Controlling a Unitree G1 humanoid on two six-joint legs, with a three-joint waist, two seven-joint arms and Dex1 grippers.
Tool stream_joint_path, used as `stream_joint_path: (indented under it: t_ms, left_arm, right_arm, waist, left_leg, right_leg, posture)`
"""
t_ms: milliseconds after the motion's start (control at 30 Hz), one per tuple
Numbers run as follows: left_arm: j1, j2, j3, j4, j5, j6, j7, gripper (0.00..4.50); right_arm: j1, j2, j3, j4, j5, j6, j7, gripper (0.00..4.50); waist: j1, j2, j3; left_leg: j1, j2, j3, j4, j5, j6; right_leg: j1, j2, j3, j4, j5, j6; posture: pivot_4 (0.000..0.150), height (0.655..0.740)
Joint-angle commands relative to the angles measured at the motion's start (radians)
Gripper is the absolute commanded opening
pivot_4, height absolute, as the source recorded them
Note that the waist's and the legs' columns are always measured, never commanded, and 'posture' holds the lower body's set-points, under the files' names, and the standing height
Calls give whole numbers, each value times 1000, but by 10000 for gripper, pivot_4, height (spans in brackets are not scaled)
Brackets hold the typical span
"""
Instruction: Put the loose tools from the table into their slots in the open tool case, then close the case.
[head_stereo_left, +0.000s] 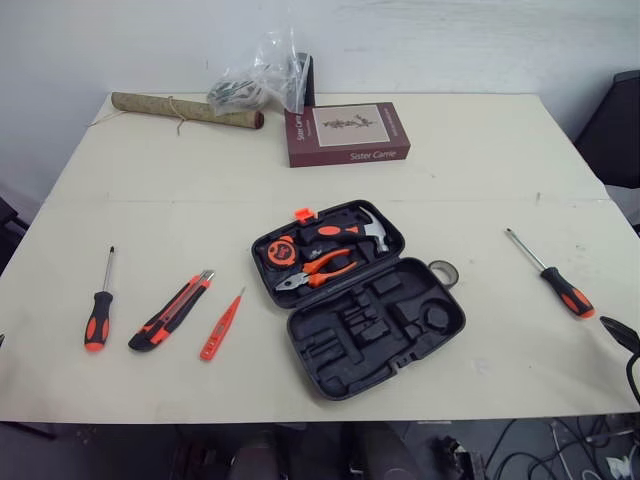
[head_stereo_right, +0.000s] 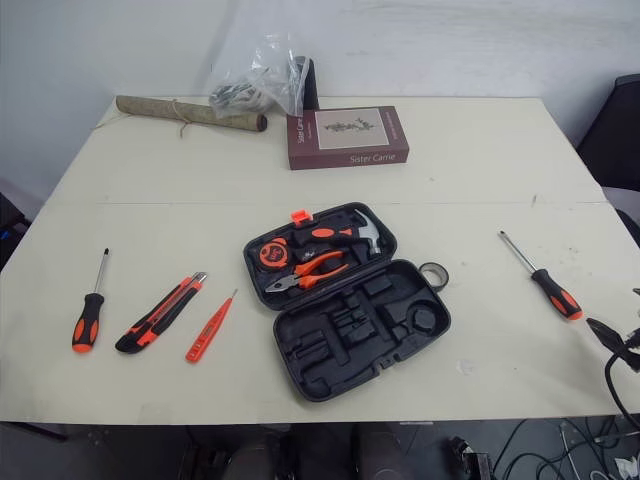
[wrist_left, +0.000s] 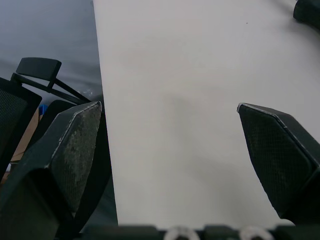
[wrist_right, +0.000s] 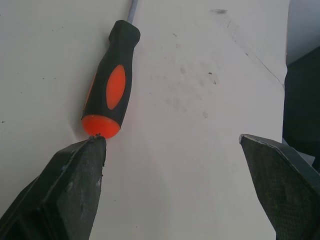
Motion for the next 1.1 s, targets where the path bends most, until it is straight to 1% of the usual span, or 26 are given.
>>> stream_joint_path:
  t_ms: [33, 100, 200, 267, 333, 433, 467, 533, 600, 667, 700, 767, 867, 933, 967, 1000, 1100]
  left_arm:
    - [35, -32, 40, -110, -64, 43, -26, 44338]
    - [61, -74, 38, -256, -126, 118, -58, 44338]
    - [114, -130, 17, -487, -190, 239, -71, 44338]
    - [136, -160, -12, -655, -229, 333, -55, 44338]
    - [146, -170, -58, -809, -247, 416, -34, 44338]
    - [113, -166, -190, -1049, -260, 560, 45, 44338]
    - [90, -163, -245, -1104, -225, 587, 79, 44338]
    - [40, -156, -353, -1179, -164, 659, 148, 44338]
    - [-26, -195, -479, -1221, -140, 724, 205, 44338]
    - [-61, -222, -598, -1234, -104, 748, 216, 45000]
    - [-69, -226, -631, -1235, -89, 758, 215, 39134]
    - [-102, -249, -686, -1236, -73, 793, 236, 32000]
    - [-161, -277, -761, -1230, -31, 827, 267, 17995]
    - [-201, -281, -813, -1209, 20, 831, 277, 9408]
    - [-222, -284, -838, -1198, 41, 835, 282, 4259]
    - [-240, -290, -854, -1190, 54, 840, 286, 433]
    - [-285, -305, -896, -1181, 66, 868, 276, 433]
  right_arm:
    - [-44, 11, 10, -20, 19, 24, 23, 45000]
    - [-116, 40, 35, -71, 50, 95, 76, 45000]
    - [-172, 77, 71, -179, 92, 197, 163, 45000]
    - [-205, 99, 97, -263, 118, 270, 204, 45000]
    - [-241, 114, 127, -319, 123, 330, 230, 45000]
    - [-337, 137, 205, -341, 91, 381, 279, 45000]
    - [-375, 143, 238, -338, 65, 408, 281, 45000]
    - [-441, 157, 293, -325, 30, 460, 290, 45000]
    - [-525, 193, 352, -297, -15, 487, 282, 45000]
    - [-601, 239, 406, -266, -68, 475, 260, 39733]
    - [-625, 252, 423, -252, -88, 467, 256, 36025]
    - [-677, 286, 450, -215, -117, 454, 246, 26703]
    - [-738, 330, 475, -173, -145, 447, 227, 11165]
    - [-760, 356, 493, -158, -165, 437, 223, 1716]
    - [-766, 367, 507, -153, -181, 422, 219, 0]
    - [-770, 376, 517, -149, -195, 416, 211, 0]
    - [-777, 392, 544, -138, -232, 396, 196, 0]
  waist:
    - [-1, 0, 0]
    - [-6, 0, 0]
    - [-7, 0, 0]
    - [-4, 1, 1]
    - [1, 2, 1]
    - [17, 2, 1]
    - [21, 2, 1]
    - [25, 2, 1]
    - [25, 2, 1]
    - [25, 3, 0]
    - [20, 3, 0]
    - [18, 3, 1]
    - [20, 3, 1]
    - [24, 3, 1]
    - [25, 3, 1]
    - [26, 3, 1]
    - [25, 3, 1]
  left_leg:
    - [0, 0, 0, 0, 0, 0]
    - [1, 0, 0, 0, 0, 0]
    - [2, 0, 1, 1, 0, 0]
    - [1, 1, 1, 1, 0, 0]
    - [1, 0, 1, 1, 0, 0]
    - [2, 0, 0, 2, 0, 0]
    - [2, 0, 1, 3, 0, 0]
    - [2, 0, 1, 4, 0, 1]
    - [2, 0, 1, 3, 0, 0]
    - [1, 0, 2, 3, 0, 0]
    - [1, 0, 2, 3, 0, 0]
    - [1, 1, 5, 3, 0, 0]
    - [1, 2, 5, 3, 0, 0]
    - [1, 1, 6, 4, 0, 0]
    - [1, 1, 6, 5, 0, 0]
    - [1, 1, 6, 5, 0, 0]
    - [1, 1, 6, 5, 0, 0]
  right_leg:
    - [0, 0, 0, 0, 0, 0]
    - [1, 0, 1, 1, 0, 0]
    - [1, 0, 2, 2, 0, 0]
    - [0, 0, 2, 4, 0, 0]
    - [0, 0, 3, 4, 0, 0]
    - [1, 0, 4, 5, 0, 0]
    - [1, 0, 4, 5, 0, 0]
    - [1, 0, 5, 5, 0, 0]
    - [0, 1, 6, 5, 0, 0]
    - [-1, 2, 7, 5, 0, 0]
    - [-1, 2, 7, 6, 0, 0]
    - [-3, 4, 10, 6, 0, 0]
    - [-3, 5, 11, 7, 0, 0]
    - [-3, 5, 11, 7, 0, 0]
    - [-3, 5, 12, 7, 0, 0]
    - [-3, 5, 12, 7, 0, 0]
    - [-3, 5, 12, 8, 0, 0]
  posture:
    - [1500, 7400]
    - [1500, 7400]
    - [1500, 7400]
    - [1500, 7400]
    - [1500, 7400]
    - [1500, 7400]
    - [1500, 7400]
    - [1500, 7400]
    - [1500, 7400]
    - [1500, 7400]
    - [1500, 7400]
    - [1500, 7400]
    - [1500, 7400]
    - [1500, 7400]
    - [1500, 7400]
    - [1500, 7400]
    - [1500, 7400]
